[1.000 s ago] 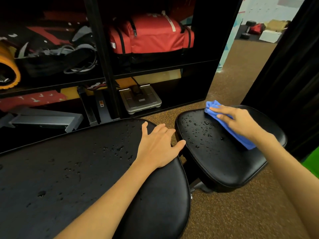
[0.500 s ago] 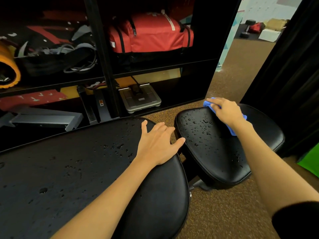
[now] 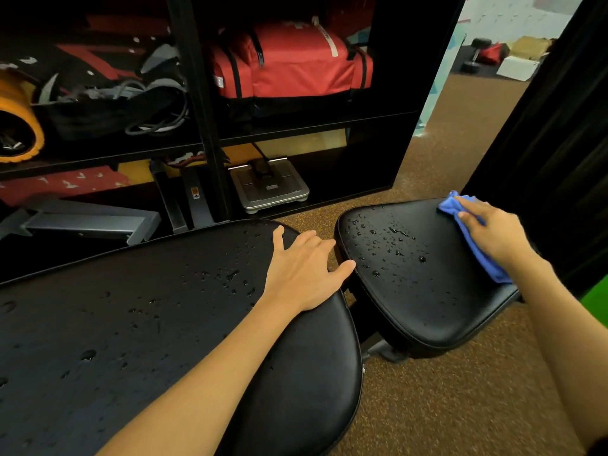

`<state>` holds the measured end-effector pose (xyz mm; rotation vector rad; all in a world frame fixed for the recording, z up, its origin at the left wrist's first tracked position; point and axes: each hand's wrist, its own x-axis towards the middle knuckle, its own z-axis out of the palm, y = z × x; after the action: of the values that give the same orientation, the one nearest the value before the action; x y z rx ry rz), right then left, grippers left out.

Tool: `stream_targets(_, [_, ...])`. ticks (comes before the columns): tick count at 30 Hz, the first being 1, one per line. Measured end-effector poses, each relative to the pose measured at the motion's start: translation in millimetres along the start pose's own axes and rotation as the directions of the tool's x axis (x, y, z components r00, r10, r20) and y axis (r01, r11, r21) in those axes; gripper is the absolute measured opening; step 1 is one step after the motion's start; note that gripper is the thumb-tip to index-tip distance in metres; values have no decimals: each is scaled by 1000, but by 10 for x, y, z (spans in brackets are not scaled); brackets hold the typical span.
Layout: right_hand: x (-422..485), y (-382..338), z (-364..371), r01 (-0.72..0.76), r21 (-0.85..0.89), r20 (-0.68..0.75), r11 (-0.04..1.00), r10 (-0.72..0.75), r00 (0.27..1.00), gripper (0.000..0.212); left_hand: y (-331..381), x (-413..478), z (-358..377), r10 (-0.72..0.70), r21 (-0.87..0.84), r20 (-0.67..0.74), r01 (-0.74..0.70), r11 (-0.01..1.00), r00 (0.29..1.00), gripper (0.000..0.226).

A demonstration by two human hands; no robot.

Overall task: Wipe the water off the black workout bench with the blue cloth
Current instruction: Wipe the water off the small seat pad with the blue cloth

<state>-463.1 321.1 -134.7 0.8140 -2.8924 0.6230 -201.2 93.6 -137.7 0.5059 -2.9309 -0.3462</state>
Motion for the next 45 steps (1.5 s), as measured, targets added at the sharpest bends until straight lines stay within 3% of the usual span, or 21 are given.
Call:
stream_targets(4, [26, -173, 91, -64, -36, 17, 997, 65, 998, 40, 3, -7, 1, -5, -2, 7, 5, 1000, 1000, 68])
stream_targets(11, [-590, -425, 48, 171, -13, 79, 985, -170, 982, 42, -5, 8, 7, 9, 3, 3, -9, 1000, 1000, 69])
stream_targets(16, [-823, -175, -160, 276, 91, 144, 957, -287, 947, 42, -5, 24, 22, 19, -7, -9, -20, 1000, 1000, 69])
stream_targets(21, [-420, 126, -198, 49, -6, 20, 999, -49, 999, 39, -18, 15, 41, 16, -4, -11, -16, 1000, 1000, 71])
stream_targets(27, [-232, -59, -43, -138, -98, -43, 986, 134, 990, 39, -21, 11, 39, 12, -3, -13, -12, 1000, 1000, 71])
stream_targets(30, [-425, -223, -43, -97, -109, -18, 989, 96, 995, 40, -19, 14, 34, 13, -4, -15, -13, 1000, 1000, 71])
stream_targets(40, [-1130, -146, -203, 255, 10, 52, 967, -255, 965, 40, -18, 9, 37, 12, -5, -12, -12, 1000, 1000, 71])
stream_targets(42, [-985, -34, -202, 216, 1, 28, 976, -216, 976, 37, -20, 6, 34, 13, -1, -11, -13, 1000, 1000, 71])
stream_targets(45, [-676, 59, -188, 46, 26, -47, 999, -45, 998, 34, -31, 9, 25, 14, 8, -12, -14, 1000, 1000, 71])
